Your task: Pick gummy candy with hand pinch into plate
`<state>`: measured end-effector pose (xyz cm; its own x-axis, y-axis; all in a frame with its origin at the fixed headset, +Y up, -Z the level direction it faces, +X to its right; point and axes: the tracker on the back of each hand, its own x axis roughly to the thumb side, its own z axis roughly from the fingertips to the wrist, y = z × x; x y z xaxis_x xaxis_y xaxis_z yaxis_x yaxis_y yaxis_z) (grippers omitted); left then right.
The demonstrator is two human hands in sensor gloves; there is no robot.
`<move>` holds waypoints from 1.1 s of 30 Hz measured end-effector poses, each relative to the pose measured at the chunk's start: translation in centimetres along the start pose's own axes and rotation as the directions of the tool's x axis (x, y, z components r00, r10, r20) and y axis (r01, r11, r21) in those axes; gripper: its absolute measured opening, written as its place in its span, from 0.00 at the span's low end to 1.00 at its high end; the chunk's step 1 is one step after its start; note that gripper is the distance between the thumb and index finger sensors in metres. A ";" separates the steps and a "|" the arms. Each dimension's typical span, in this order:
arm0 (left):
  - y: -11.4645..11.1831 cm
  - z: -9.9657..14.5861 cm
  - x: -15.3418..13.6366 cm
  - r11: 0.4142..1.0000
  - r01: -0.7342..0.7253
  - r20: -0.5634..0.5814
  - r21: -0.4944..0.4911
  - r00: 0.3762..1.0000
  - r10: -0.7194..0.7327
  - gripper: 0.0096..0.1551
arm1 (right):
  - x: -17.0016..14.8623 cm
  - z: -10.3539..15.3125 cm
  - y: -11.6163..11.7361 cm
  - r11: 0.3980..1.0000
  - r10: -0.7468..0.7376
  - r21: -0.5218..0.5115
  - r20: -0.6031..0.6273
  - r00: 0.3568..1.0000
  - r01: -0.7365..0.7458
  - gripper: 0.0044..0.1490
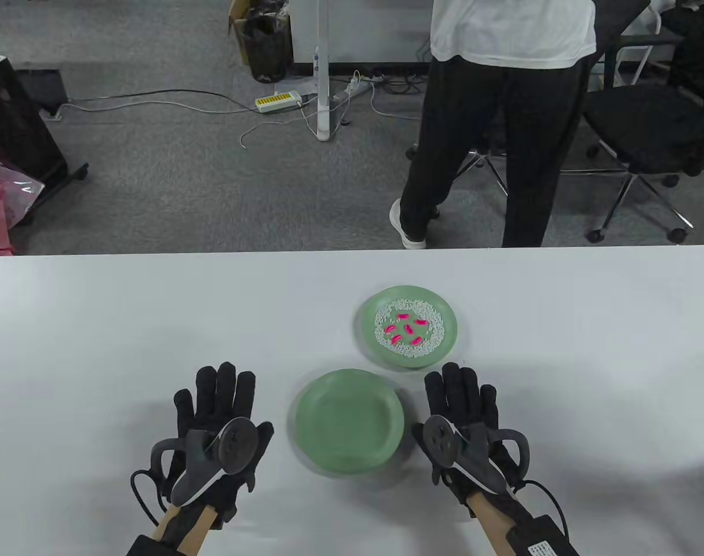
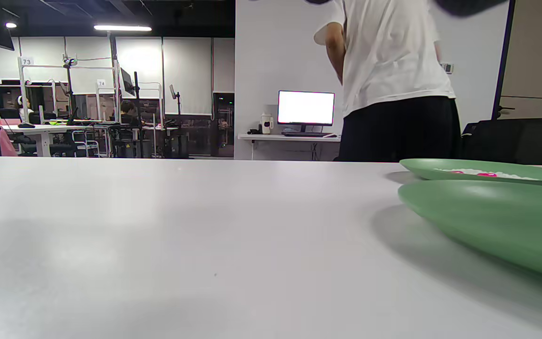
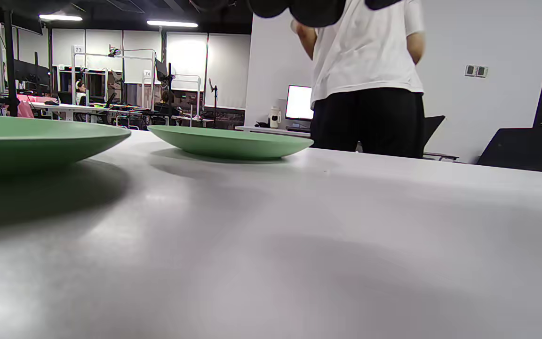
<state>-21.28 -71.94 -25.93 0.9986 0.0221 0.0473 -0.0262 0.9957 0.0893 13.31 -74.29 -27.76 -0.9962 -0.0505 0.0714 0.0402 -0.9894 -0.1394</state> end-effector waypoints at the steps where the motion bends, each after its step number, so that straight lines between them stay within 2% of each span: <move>1: 0.0 0.0 0.0 1.000 0.001 0.002 0.000 1.000 -0.001 0.52 | -0.2 0.0 0.1 1.000 0.000 0.001 -0.001 1.000 0.000 0.56; 14: 0.4 0.1 0.2 1.000 0.016 0.005 0.013 1.000 -0.016 0.52 | -0.3 -0.1 -0.1 0.999 -0.030 -0.025 -0.015 0.999 0.030 0.56; 21: 1.0 0.2 0.0 1.000 0.016 -0.010 0.021 1.000 -0.016 0.51 | -0.8 -1.1 -0.8 0.997 -0.077 -0.009 -0.053 0.996 0.076 0.56; 27: 1.3 0.5 -0.2 1.000 0.023 -0.027 0.015 0.999 -0.022 0.51 | -2.7 -4.6 -2.5 0.985 -0.169 -0.004 -0.237 0.957 0.173 0.56; 33: 1.3 0.4 -0.3 1.000 0.023 -0.031 0.009 0.999 -0.023 0.51 | -4.1 -8.3 -1.7 0.976 -0.173 0.045 -0.438 0.882 0.213 0.55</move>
<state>-21.59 -70.68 -25.38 0.9999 0.0021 0.0140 -0.0035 0.9951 0.0989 16.68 -71.27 -36.05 -0.9197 0.1860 -0.3458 -0.1698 -0.9825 -0.0768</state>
